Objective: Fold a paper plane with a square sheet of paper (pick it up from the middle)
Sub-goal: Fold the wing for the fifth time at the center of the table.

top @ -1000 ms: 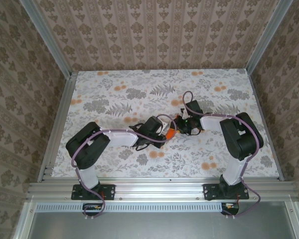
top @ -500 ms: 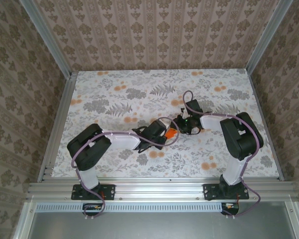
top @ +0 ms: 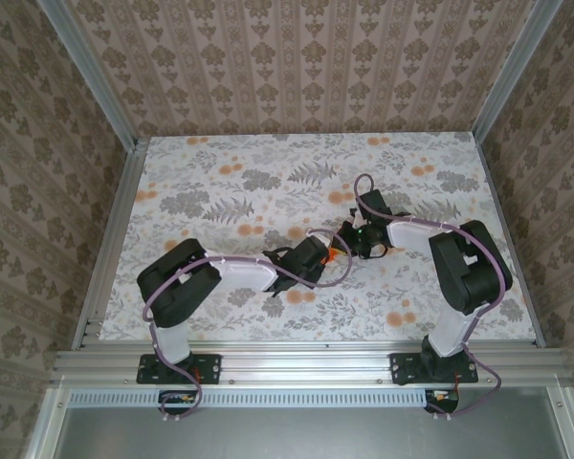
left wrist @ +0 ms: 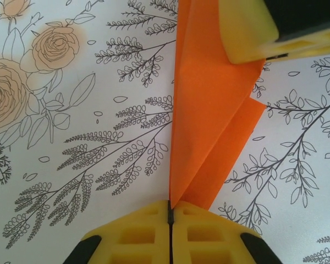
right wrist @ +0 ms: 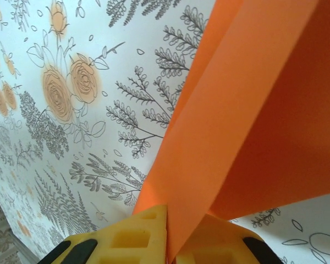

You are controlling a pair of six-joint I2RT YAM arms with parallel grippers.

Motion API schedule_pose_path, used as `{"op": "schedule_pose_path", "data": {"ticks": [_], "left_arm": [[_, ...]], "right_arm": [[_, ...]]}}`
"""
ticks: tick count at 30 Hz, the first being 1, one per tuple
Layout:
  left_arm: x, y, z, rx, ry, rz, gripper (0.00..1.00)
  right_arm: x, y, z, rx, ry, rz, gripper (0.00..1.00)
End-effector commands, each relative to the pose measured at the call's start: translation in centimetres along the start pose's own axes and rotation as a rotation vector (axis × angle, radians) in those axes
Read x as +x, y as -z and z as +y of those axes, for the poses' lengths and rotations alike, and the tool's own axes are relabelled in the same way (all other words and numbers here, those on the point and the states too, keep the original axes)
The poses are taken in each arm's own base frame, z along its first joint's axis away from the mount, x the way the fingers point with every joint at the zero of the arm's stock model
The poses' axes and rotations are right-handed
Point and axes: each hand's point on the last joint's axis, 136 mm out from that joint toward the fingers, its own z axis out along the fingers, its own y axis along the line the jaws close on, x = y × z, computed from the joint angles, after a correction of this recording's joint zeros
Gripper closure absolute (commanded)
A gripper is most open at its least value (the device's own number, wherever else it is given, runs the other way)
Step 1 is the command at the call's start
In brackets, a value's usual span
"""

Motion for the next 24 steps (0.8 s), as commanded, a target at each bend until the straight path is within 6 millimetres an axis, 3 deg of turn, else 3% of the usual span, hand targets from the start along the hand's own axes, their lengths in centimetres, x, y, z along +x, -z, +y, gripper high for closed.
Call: {"op": "schedule_pose_path", "data": {"ticks": [1,11,24], "left_arm": [[2.4,-0.6,1.4,-0.074,-0.052,0.081,0.91],[2.3,-0.4,1.1,-0.067,-0.055,0.074,0.77],[2.4,-1.0,1.0,-0.080,-0.059,0.094,0.81]], "right_arm": [[-0.1,0.1,-1.3,0.062,0.007,-0.014,0.90],[-0.4,-0.4,-2.4,0.107,0.025,-0.022,0.89],[0.6,-0.2,-2.5,0.094,-0.014,-0.002,0.90]]}}
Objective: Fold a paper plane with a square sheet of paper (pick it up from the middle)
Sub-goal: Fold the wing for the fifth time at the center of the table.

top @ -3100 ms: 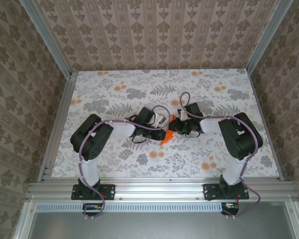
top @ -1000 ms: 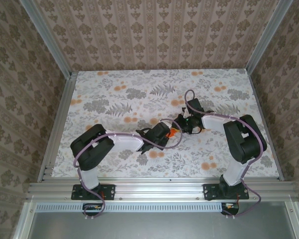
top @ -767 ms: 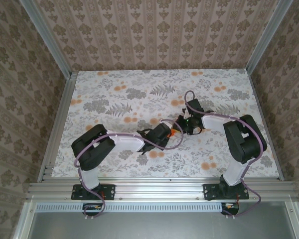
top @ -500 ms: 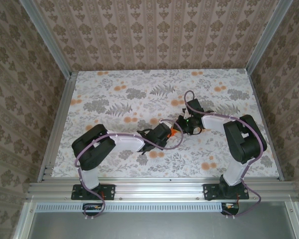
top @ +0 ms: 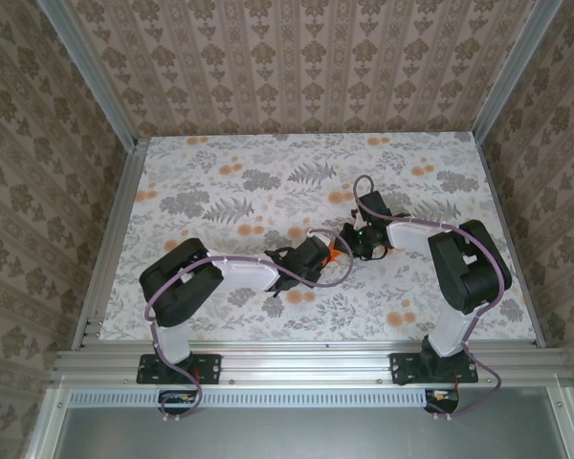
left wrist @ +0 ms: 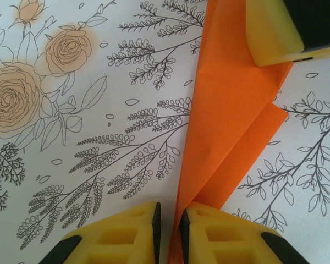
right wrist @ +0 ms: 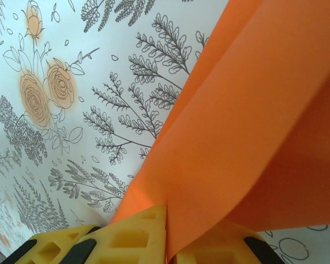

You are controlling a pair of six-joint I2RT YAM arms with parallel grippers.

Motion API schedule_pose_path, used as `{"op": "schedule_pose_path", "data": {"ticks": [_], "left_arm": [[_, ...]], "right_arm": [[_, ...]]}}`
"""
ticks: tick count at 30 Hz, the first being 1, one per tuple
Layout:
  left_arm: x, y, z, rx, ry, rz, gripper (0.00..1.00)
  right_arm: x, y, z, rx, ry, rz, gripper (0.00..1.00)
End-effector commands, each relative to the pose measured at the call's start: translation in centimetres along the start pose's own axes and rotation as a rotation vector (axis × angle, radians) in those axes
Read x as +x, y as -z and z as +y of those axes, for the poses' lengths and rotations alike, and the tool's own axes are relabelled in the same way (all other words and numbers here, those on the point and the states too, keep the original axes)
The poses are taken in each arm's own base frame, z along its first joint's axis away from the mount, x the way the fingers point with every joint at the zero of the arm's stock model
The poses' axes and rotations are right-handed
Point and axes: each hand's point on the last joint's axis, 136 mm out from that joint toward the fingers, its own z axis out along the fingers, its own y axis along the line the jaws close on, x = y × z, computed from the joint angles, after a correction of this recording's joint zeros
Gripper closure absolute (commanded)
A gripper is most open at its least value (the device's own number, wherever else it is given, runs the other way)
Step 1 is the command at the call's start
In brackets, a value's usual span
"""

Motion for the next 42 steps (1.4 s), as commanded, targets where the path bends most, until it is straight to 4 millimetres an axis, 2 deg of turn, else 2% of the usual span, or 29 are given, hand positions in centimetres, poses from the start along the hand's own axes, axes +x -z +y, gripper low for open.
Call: {"op": "schedule_pose_path", "data": {"ticks": [1,27,32,37,40,42], "left_arm": [[2.6,-0.8,0.5,-0.040,-0.046,0.094,0.81],[2.7,-0.7,0.4,-0.044,-0.054,0.098,0.78],[1.9,0.6,-0.2,0.014,-0.060,0.080,0.69],[-0.1,3.3,-2.0,0.206,-0.038,0.039,0.55],[-1.5,4.5,-2.6,0.334,0.021,0.013,0.53],[-2.2,4.6,-2.1,0.366,0.072,-0.001,0.53]], "right_arm": [[0.8,0.0,-1.5,0.053,-0.033,0.018,0.90],[1.5,-1.1,-3.8,0.143,-0.076,0.045,0.90],[1.6,-1.2,-4.7,0.188,-0.064,0.044,0.92],[1.7,-1.4,-5.8,0.232,-0.050,0.050,0.94],[1.9,-1.6,-6.2,0.247,-0.044,0.057,0.95],[2.0,-1.6,-6.4,0.255,-0.040,0.059,0.95]]}}
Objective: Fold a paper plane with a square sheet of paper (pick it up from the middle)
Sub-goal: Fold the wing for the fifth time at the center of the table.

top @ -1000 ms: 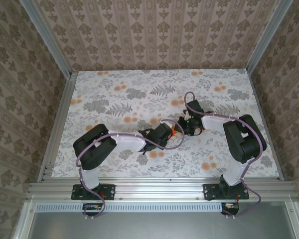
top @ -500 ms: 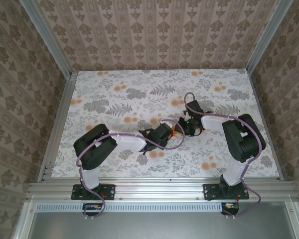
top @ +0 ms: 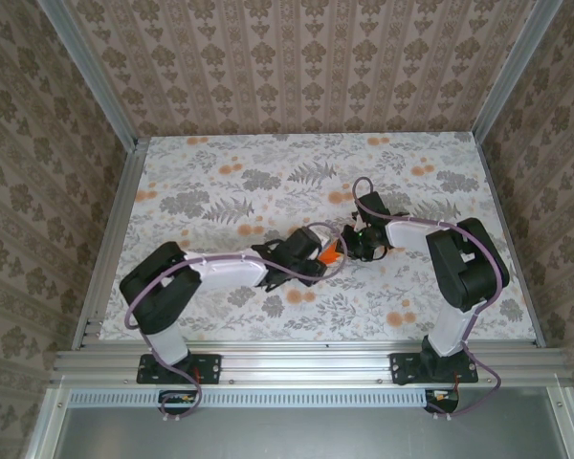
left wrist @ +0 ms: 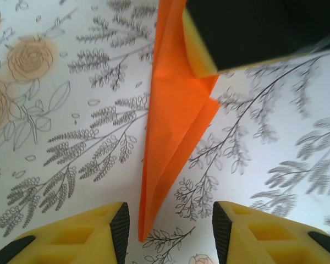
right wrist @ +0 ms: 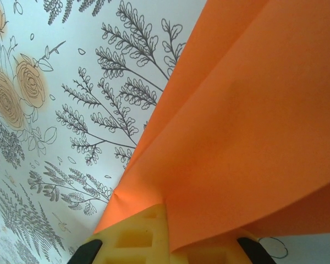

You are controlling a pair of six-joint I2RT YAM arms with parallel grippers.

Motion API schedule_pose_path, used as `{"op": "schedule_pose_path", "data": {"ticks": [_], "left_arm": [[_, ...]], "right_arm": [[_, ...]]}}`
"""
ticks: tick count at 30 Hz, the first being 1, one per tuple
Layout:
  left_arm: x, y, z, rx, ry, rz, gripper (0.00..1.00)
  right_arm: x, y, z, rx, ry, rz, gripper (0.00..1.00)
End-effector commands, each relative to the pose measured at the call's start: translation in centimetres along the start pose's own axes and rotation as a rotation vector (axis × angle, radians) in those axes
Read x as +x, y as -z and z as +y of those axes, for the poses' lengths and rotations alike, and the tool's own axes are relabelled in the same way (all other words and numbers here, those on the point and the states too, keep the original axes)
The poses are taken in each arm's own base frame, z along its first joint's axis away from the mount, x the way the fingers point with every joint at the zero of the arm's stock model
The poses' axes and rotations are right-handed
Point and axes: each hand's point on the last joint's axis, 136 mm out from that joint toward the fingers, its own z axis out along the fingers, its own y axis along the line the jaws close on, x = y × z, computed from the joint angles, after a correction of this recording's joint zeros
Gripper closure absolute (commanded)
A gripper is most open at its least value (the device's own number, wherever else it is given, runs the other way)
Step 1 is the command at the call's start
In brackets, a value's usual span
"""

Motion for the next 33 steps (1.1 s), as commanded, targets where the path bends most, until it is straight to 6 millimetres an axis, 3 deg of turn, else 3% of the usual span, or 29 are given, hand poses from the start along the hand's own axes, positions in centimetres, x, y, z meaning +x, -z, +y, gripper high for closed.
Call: {"op": "schedule_pose_path", "data": {"ticks": [1,13,22,33], "left_arm": [[-0.9,1.0,-0.8,0.149,0.074,-0.012,0.54],[-2.4,-2.2,0.9,0.356,0.355,0.071,0.68],[-2.4,-3.6,0.9,0.389,0.375,0.110,0.69],[-1.3,-4.7,1.3,0.356,0.361,0.164,0.80]], "right_arm": [[1.6,-1.6,-5.3,0.206,-0.025,0.040,0.95],[1.6,-1.8,-5.4,0.200,-0.003,0.046,0.94],[1.8,-2.0,-5.7,0.205,-0.002,0.054,0.94],[1.8,-2.1,-5.8,0.209,0.003,0.056,0.94]]}}
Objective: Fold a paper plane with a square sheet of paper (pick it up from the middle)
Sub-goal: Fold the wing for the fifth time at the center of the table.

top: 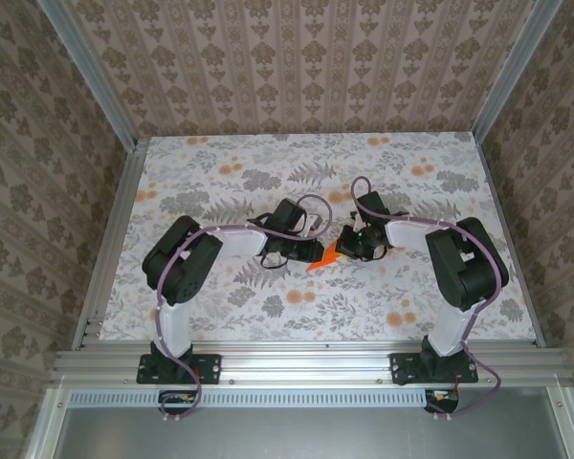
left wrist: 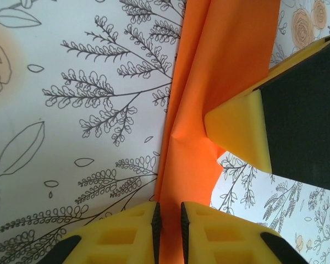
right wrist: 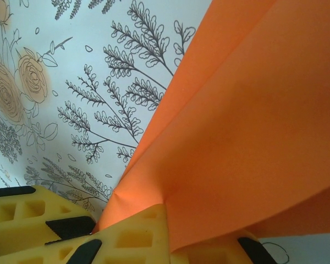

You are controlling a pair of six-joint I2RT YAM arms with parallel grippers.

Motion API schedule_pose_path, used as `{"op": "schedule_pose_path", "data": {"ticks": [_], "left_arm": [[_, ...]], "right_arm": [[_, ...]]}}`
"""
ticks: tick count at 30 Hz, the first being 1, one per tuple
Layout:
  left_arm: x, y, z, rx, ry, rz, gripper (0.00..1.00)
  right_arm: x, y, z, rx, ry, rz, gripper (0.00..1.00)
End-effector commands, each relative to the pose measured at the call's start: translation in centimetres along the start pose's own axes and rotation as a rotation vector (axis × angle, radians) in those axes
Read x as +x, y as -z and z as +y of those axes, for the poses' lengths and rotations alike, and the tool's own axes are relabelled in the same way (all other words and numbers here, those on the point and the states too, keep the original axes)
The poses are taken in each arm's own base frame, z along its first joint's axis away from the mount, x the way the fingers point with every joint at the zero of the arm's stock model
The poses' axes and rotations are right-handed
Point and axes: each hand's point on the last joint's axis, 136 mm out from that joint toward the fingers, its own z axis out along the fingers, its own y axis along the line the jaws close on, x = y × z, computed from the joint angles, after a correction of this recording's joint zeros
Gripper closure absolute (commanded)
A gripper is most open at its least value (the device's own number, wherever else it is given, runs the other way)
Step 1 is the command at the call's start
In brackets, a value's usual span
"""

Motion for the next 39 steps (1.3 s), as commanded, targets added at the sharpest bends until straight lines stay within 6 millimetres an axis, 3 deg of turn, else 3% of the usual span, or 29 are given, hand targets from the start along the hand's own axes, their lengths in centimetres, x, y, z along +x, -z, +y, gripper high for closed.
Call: {"op": "schedule_pose_path", "data": {"ticks": [1,33,39], "left_arm": [[0.4,-0.4,0.2,-0.009,-0.007,0.034,0.80],[3.6,-1.9,1.6,-0.205,-0.141,0.211,0.79],[4.4,-2.0,1.7,-0.232,-0.172,0.246,0.79]], "right_arm": [[2.0,-2.0,-5.7,0.205,-0.042,0.056,0.94],[1.8,-2.2,-6.1,0.211,-0.058,0.046,0.93],[1.6,-2.3,-6.1,0.198,-0.080,0.041,0.96]]}}
